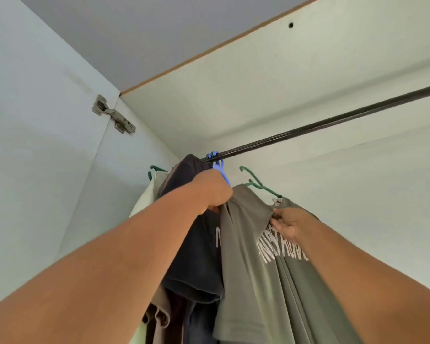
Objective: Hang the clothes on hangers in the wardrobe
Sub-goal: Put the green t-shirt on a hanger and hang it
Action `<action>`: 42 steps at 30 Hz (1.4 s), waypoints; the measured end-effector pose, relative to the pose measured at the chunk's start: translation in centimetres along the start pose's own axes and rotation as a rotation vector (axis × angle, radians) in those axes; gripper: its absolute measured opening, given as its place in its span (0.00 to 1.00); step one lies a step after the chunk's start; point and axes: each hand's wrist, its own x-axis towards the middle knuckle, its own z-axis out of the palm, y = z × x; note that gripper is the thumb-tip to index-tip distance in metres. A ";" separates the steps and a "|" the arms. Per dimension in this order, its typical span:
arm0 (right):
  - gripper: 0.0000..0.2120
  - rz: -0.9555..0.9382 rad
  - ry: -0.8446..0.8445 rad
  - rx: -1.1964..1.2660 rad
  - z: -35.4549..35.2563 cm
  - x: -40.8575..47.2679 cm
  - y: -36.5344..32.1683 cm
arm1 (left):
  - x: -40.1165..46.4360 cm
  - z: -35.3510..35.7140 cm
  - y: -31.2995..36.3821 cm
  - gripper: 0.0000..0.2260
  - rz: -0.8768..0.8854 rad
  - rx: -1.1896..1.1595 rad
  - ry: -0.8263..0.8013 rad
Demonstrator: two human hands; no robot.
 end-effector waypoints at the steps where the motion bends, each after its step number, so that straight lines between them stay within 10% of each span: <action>1: 0.07 -0.004 -0.004 0.009 0.5 1.4 0.0 | 0.7 0.1 0.0 0.12 0.013 0.041 0.048; 9: 0.09 -0.084 -0.144 0.096 4.7 9.6 0.6 | 4.4 1.0 0.5 0.10 0.087 0.190 0.315; 33: 0.06 -0.018 -0.198 0.059 7.5 7.5 4.7 | 4.2 -1.1 0.6 0.11 -0.041 0.450 0.351; 38: 0.19 -0.552 0.059 -0.956 5.5 3.4 4.1 | 1.4 -1.6 1.3 0.10 -0.017 0.461 0.372; 42: 0.18 -0.917 0.097 -1.048 5.5 -1.5 4.9 | -3.0 -1.2 0.7 0.10 0.051 0.388 0.432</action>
